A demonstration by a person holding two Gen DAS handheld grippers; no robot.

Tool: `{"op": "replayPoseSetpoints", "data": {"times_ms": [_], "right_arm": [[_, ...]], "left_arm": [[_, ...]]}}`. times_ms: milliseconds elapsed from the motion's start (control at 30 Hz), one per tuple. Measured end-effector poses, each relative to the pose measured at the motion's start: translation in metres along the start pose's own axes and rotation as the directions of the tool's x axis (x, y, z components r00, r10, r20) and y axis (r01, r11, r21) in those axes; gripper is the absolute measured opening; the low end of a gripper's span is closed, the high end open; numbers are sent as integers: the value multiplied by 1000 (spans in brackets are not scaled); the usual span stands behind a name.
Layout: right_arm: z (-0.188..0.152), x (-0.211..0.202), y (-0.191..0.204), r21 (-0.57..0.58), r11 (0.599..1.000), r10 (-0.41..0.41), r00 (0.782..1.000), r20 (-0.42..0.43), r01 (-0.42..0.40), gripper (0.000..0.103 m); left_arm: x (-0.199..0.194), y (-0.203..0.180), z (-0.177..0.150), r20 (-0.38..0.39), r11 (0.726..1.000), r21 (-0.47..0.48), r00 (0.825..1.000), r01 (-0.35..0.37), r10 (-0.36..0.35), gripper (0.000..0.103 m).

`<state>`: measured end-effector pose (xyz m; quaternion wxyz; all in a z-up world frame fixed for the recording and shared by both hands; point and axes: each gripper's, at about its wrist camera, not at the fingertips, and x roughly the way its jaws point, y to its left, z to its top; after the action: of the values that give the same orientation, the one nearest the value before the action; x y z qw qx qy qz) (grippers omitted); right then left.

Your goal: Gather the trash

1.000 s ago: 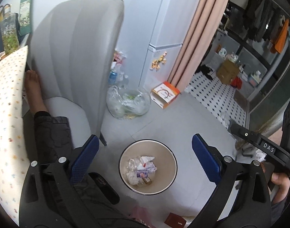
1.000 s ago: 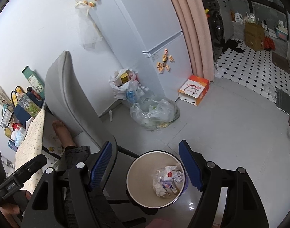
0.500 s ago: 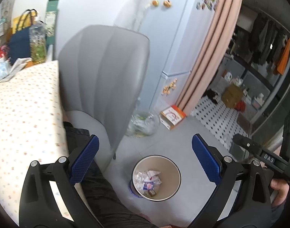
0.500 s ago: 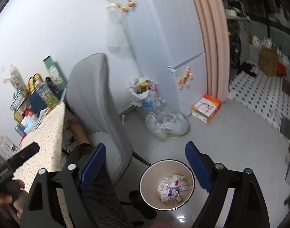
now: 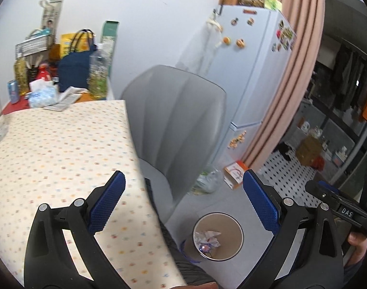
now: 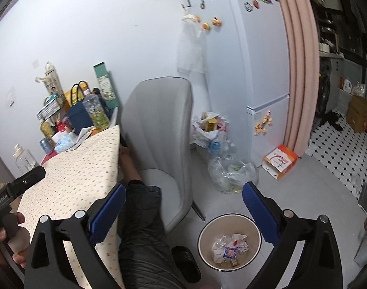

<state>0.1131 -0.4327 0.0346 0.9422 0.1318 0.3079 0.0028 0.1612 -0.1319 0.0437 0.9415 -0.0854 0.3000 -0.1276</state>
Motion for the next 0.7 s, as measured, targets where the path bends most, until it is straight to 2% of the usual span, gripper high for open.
{"op": "replayPoseSetpoints", "data": {"times_ms": [400, 700], "right_arm": [[-9, -24, 61, -106, 993, 57, 998, 12, -56, 95], [-23, -31, 88, -161, 981, 112, 994, -8, -112, 95]], "left_arm": [[-69, 45, -11, 60, 995, -21, 994, -95, 96, 97], [-110, 68, -22, 87, 987, -35, 983, -158, 160, 97]]}}
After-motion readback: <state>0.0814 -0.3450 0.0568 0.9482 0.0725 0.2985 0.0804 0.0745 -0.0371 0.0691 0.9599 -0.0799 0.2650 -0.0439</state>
